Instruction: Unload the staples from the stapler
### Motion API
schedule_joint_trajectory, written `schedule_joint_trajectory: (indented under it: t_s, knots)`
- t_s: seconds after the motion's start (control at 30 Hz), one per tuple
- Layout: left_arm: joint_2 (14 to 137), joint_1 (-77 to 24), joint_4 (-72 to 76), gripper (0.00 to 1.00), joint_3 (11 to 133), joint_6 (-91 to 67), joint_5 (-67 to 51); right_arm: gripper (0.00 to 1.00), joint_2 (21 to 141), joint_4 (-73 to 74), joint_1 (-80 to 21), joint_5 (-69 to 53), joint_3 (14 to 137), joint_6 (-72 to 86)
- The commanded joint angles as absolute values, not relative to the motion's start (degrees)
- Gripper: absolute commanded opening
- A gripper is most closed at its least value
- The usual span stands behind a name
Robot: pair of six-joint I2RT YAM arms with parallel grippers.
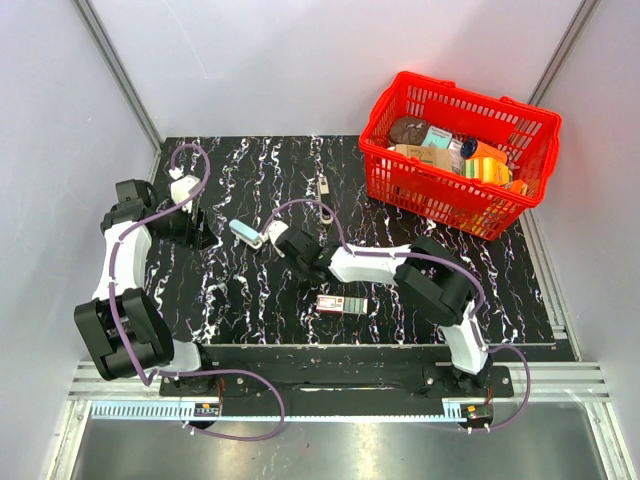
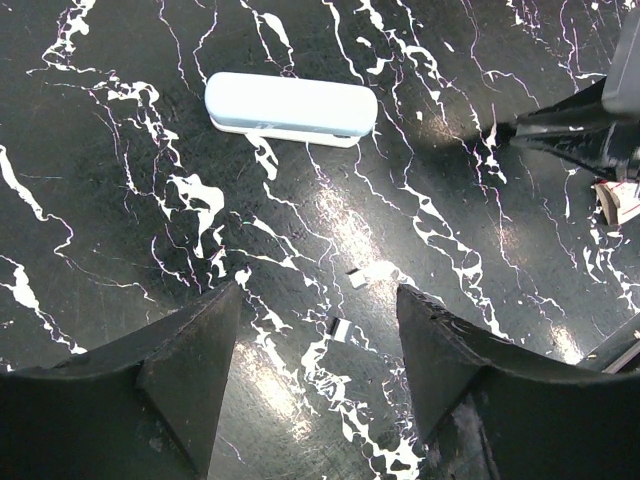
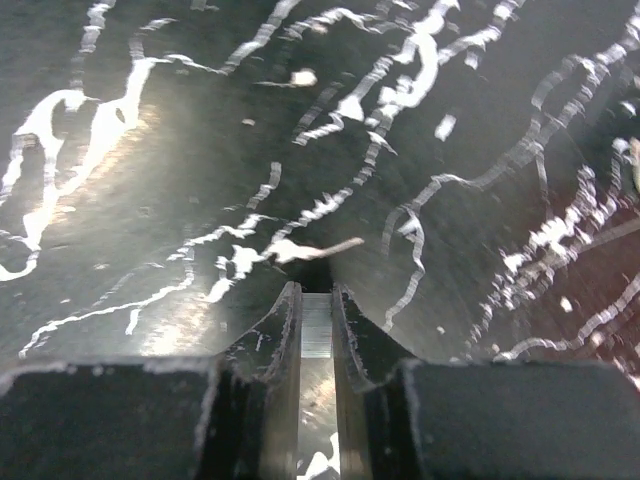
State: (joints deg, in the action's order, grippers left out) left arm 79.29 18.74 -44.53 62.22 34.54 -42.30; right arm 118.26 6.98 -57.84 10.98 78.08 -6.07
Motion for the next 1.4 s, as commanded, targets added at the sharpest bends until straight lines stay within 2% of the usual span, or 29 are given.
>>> schedule_joint_trajectory:
  t_s: [0.0, 0.2, 0.37, 0.57, 0.7, 0.93, 1.37]
  knots:
    - [76.99, 19.07, -44.03, 0.68, 62.84, 36.03, -44.12, 0.08, 112.77, 13.43, -57.66, 25.2, 80.68, 5.95]
    - [76.38, 18.98, -43.95, 0.68, 62.4, 36.39, -43.33, 0.0, 106.89, 21.08, -57.66, 28.04, 77.71, 20.19]
    - [75.41, 18.98, -43.59, 0.68, 61.44, 36.74, -42.54, 0.0, 100.64, 24.33, -57.66, 23.99, 73.3, 31.18]
    - [73.3, 18.9, -43.59, 0.69, 60.47, 37.0, -42.19, 0.0, 100.11, 40.76, -57.66, 26.72, 75.15, 48.67]
    - [72.16, 18.81, -43.59, 0.69, 59.68, 37.09, -41.4, 0.0, 97.13, 39.99, -57.66, 24.79, 69.19, 55.7]
    - [70.23, 18.54, -43.77, 0.69, 58.45, 37.62, -40.43, 0.0, 92.02, 40.08, -57.83, 26.9, 62.49, 64.33]
    - [69.96, 18.19, -44.21, 0.69, 58.09, 37.79, -40.52, 0.0, 94.39, 41.92, -59.94, 28.47, 62.49, 68.11]
